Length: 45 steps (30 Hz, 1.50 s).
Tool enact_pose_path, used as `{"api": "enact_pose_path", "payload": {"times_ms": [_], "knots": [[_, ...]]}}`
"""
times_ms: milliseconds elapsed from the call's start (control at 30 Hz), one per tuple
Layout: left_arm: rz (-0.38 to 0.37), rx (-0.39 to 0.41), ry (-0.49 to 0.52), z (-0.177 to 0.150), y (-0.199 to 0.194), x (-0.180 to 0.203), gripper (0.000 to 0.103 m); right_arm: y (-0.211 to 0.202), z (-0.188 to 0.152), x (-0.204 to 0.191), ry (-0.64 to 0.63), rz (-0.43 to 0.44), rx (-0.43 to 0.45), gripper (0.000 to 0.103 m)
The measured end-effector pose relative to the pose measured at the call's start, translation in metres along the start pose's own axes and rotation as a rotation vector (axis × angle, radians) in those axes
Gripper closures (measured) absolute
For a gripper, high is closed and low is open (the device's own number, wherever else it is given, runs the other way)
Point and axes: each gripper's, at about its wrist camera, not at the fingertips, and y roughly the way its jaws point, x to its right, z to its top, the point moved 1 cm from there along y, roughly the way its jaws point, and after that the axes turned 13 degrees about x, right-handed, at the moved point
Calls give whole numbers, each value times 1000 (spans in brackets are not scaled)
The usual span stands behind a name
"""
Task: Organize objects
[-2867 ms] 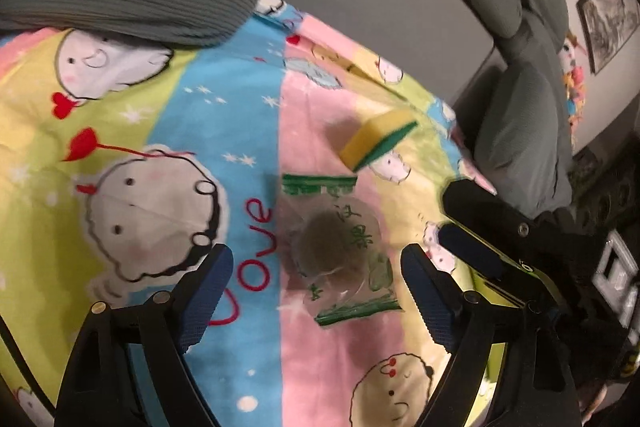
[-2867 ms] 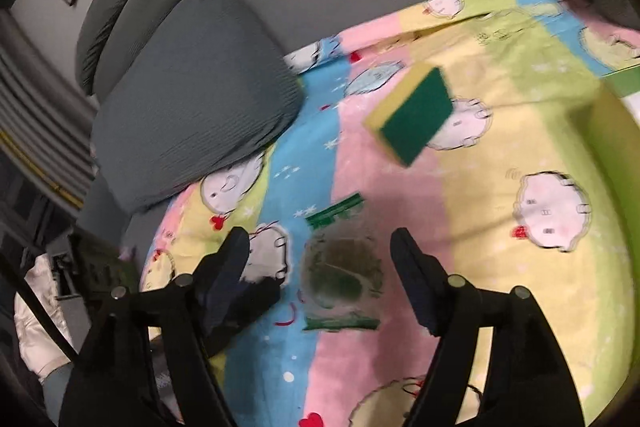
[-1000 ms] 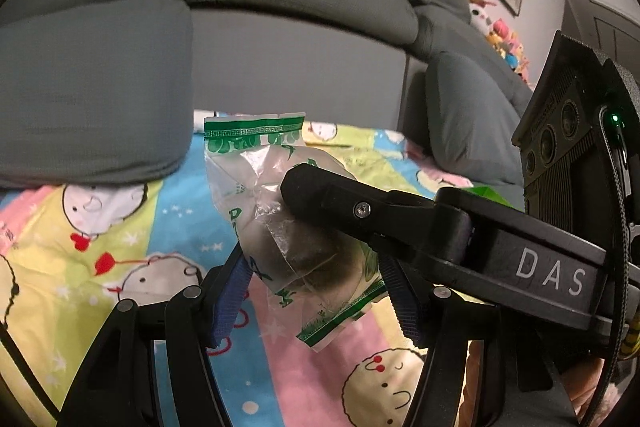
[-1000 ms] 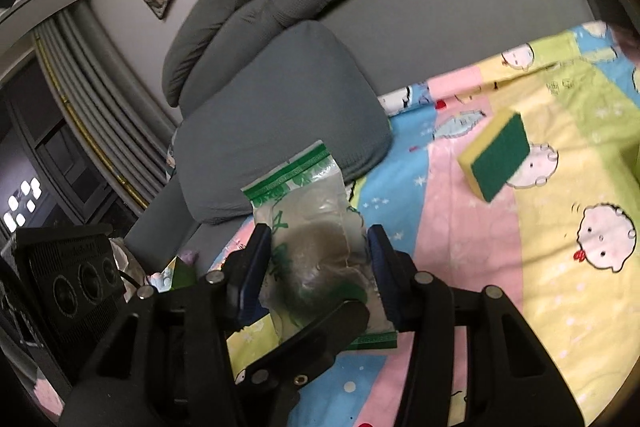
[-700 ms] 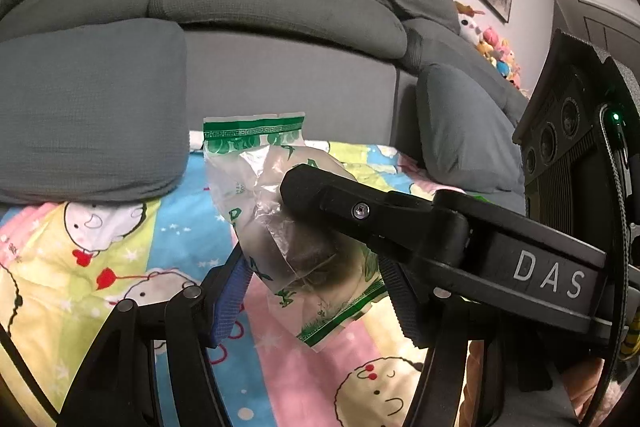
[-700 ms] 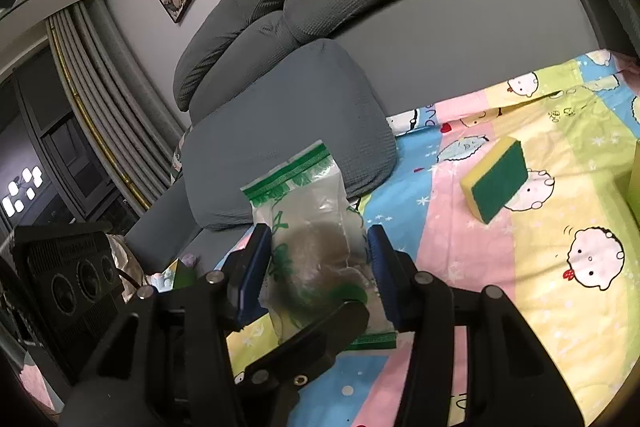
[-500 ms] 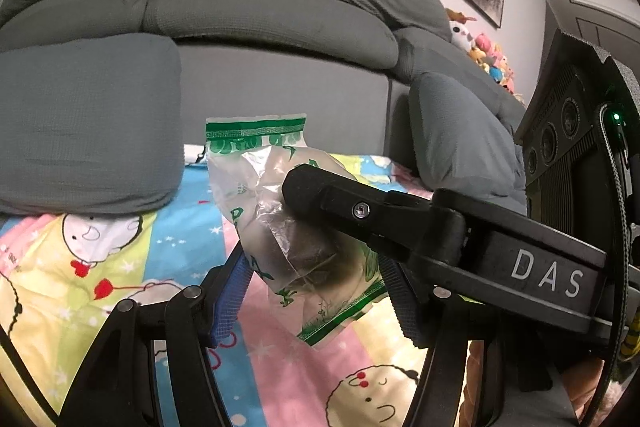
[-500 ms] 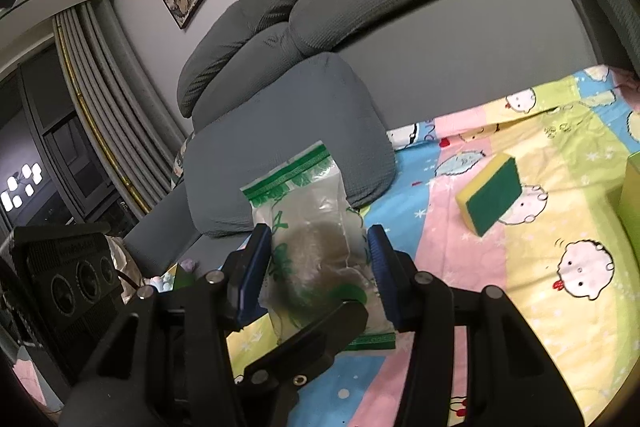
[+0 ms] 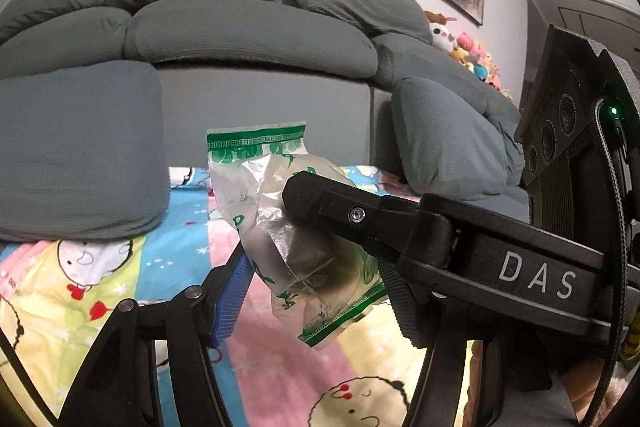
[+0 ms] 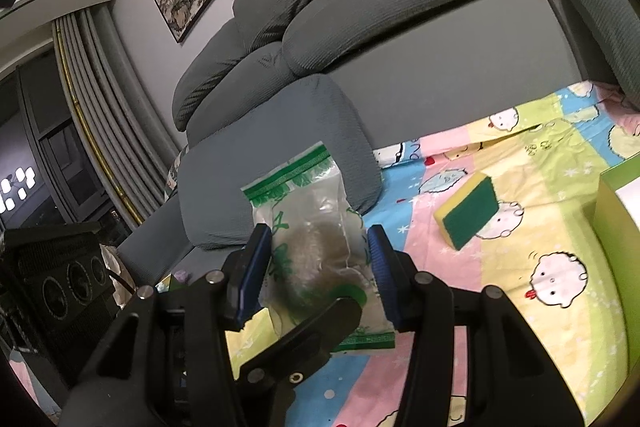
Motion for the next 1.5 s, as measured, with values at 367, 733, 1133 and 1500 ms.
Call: {"api": "enact_pose_path", "payload": {"times_ms": [367, 733, 1133, 1500], "knots": [[-24, 6, 8, 2, 0, 16, 39, -15, 6, 8, -6, -13, 16, 55], [-46, 8, 21, 5, 4, 27, 39, -25, 12, 15, 0, -23, 38, 55], [-85, 28, 52, 14, 9, 51, 39, -47, 27, 24, 6, -33, 87, 55], [-143, 10, 81, 22, 32, 87, 39, -69, 46, 54, 65, -82, 128, 55]]}}
